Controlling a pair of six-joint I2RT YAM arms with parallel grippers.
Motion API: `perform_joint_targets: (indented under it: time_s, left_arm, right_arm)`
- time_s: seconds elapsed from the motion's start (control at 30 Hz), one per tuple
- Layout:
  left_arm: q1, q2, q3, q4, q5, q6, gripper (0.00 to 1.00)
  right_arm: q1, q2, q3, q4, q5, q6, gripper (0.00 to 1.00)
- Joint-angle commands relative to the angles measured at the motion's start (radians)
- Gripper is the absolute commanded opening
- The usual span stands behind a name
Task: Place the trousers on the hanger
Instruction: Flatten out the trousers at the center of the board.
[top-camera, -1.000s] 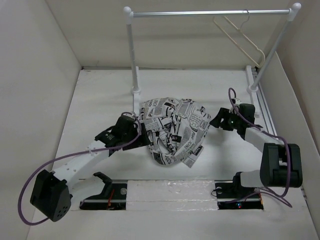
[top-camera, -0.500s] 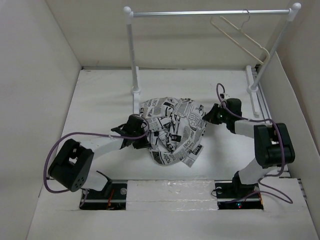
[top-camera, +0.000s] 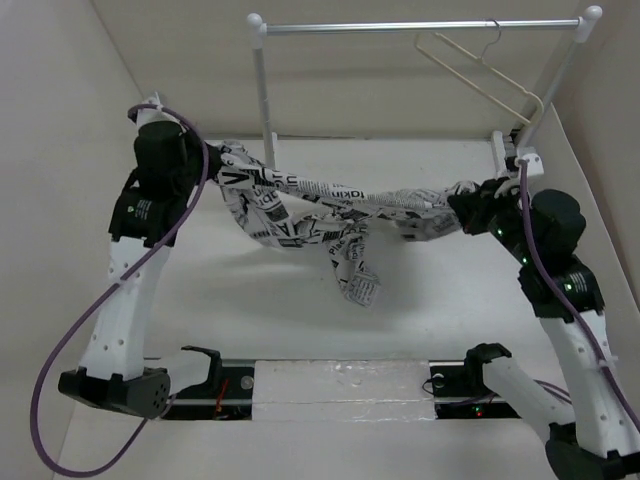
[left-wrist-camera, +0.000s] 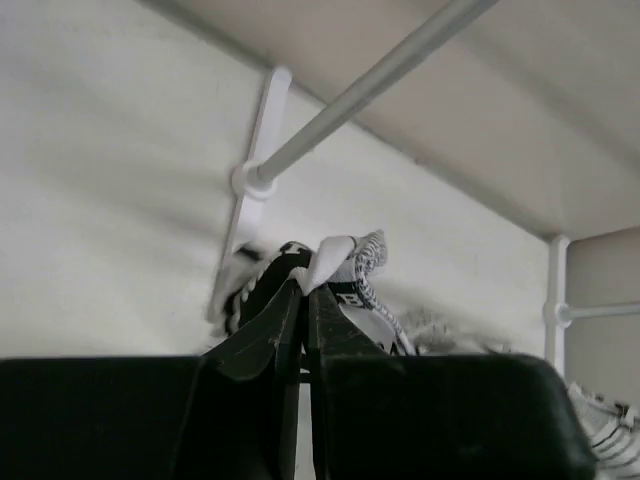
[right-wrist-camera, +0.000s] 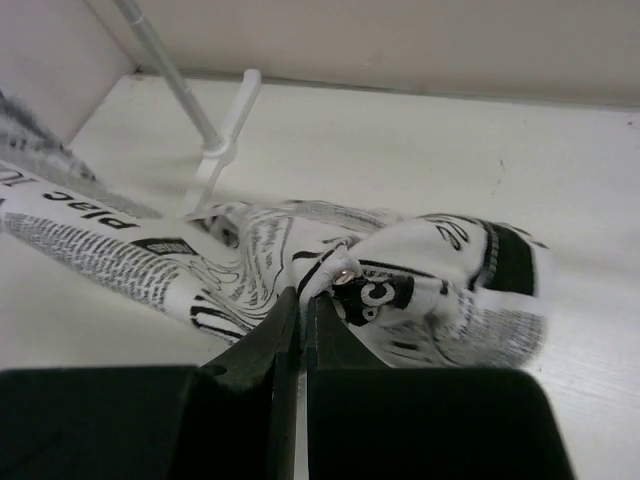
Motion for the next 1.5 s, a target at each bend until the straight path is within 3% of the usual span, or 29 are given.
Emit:
perform_joint_targets:
  time_s: [0.0,0.13,0.2,0.3,0.4,0.43,0.47,0.5,0.53,0.6,0.67,0.73,0.77,0.8,0.83,0.9,0.93,1.03,1.17,1.47]
  left_arm:
    - [-0.004,-0.006,0.187,-0.204,-0.144,0.066,0.00]
    - [-0.004,-0.009,0.191,-0.292,-0.287,0.087,0.00]
    - [-0.004,-0.043,0.069,-0.306,-0.301,0.081,0.00]
    - [-0.004,-0.126,-0.084,-0.309,-0.335,0.046,0.00]
    - [-0.004,-0.178,-0.098,-0.323,-0.433,0.032,0.00]
    - [-0.004,-0.184,-0.068,-0.335,-0.453,0.024,0.20]
    - [-0.004,-0.184,-0.067,-0.335,-0.453,0.024,0.20]
    - [-0.004,-0.184,-0.054,-0.320,-0.450,0.030,0.34]
    - [-0.004,-0.189,-0.057,-0.295,-0.409,0.046,0.40]
    - [-0.004,-0.177,-0.066,-0.228,-0.334,0.096,0.44]
    - [-0.025,-0.117,-0.066,-0.194,-0.208,0.113,0.41]
    - [-0.088,-0.069,-0.040,-0.170,-0.183,0.103,0.38]
    - [-0.116,-0.030,-0.034,-0.147,-0.151,0.107,0.40]
    - [-0.125,-0.011,-0.038,-0.087,-0.099,0.119,0.48]
    - [-0.125,0.042,-0.046,-0.053,0.011,0.124,0.52]
    - [-0.125,0.105,-0.072,0.014,0.079,0.124,0.58]
    - [-0.125,0.139,-0.086,0.044,0.163,0.121,0.61]
    - [-0.125,0.312,-0.115,0.139,0.298,0.115,0.65]
    - [-0.125,0.478,-0.119,0.246,0.401,0.075,0.71]
    - [-0.125,0.733,-0.107,0.406,0.503,-0.014,0.74]
  right_arm:
    - [0.028,-0.062,0.025,-0.328,0.007,-0.073,0.00]
    - [0.128,-0.087,-0.137,-0.496,-0.148,-0.104,0.00]
    - [0.195,-0.072,-0.244,-0.548,-0.148,-0.115,0.00]
    - [0.273,-0.066,-0.376,-0.536,-0.283,-0.145,0.04]
    - [0.384,0.005,-0.390,-0.596,-0.334,-0.173,0.26]
    - [0.401,0.014,-0.336,-0.646,-0.279,-0.214,0.77]
    - [0.401,0.014,-0.335,-0.646,-0.279,-0.214,0.77]
    - [0.392,0.017,-0.303,-0.646,-0.260,-0.225,0.81]
    - [0.375,0.030,-0.232,-0.645,-0.207,-0.233,0.82]
    - [0.298,0.092,-0.177,-0.613,-0.171,-0.265,0.74]
    - [0.202,0.157,-0.169,-0.518,-0.139,-0.279,0.40]
    - [0.127,0.194,-0.203,-0.371,-0.128,-0.276,0.00]
    - [0.087,0.212,-0.228,-0.332,-0.125,-0.271,0.00]
    - [0.021,0.241,-0.244,-0.280,-0.118,-0.253,0.00]
    - [-0.010,0.252,-0.260,-0.196,-0.081,-0.244,0.04]
    - [-0.097,0.281,-0.306,-0.124,-0.078,-0.214,0.22]
    - [-0.122,0.290,-0.324,-0.052,-0.094,-0.211,0.41]
    - [-0.199,0.345,-0.361,0.024,-0.176,-0.219,0.59]
    - [-0.208,0.449,-0.384,0.120,-0.220,-0.220,0.67]
    - [-0.208,0.533,-0.452,0.272,-0.179,-0.099,0.66]
